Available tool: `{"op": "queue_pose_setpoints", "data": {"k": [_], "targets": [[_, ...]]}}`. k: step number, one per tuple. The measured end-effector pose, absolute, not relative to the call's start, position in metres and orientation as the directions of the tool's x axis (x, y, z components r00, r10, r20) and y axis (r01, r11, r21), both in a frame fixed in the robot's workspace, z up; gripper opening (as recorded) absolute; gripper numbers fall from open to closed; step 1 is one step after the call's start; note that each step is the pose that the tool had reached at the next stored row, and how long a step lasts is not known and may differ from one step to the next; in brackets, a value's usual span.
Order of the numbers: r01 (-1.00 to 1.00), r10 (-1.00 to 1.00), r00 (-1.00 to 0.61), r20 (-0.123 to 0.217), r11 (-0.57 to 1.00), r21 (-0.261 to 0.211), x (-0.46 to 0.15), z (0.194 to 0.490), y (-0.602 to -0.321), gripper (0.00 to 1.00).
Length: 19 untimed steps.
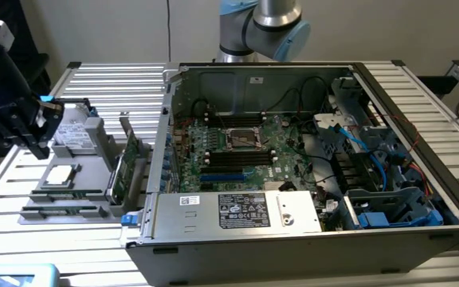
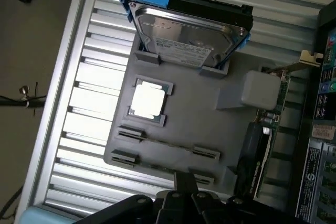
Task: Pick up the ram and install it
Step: 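Pick up the ram and move it above insertion slot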
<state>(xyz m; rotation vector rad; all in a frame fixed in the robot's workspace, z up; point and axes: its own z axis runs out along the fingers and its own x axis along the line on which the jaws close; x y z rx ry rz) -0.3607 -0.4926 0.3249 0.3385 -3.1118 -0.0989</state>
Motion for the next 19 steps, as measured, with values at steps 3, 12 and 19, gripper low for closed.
{"op": "queue_pose_setpoints", "data": {"k": [3, 12, 19], "targets": [[-0.268, -0.268, -0.963, 0.003, 0.961, 0.064, -0.3608, 0.3246, -0.4926, 0.11], [-0.421, -0.422, -0.907, 0.003, 0.905, 0.064, -0.3607, 0.3232, -0.4926, 0.11], [-0.533, -0.535, -0.845, 0.003, 0.844, 0.064, -0.3607, 0.3219, -0.4926, 0.11]]}}
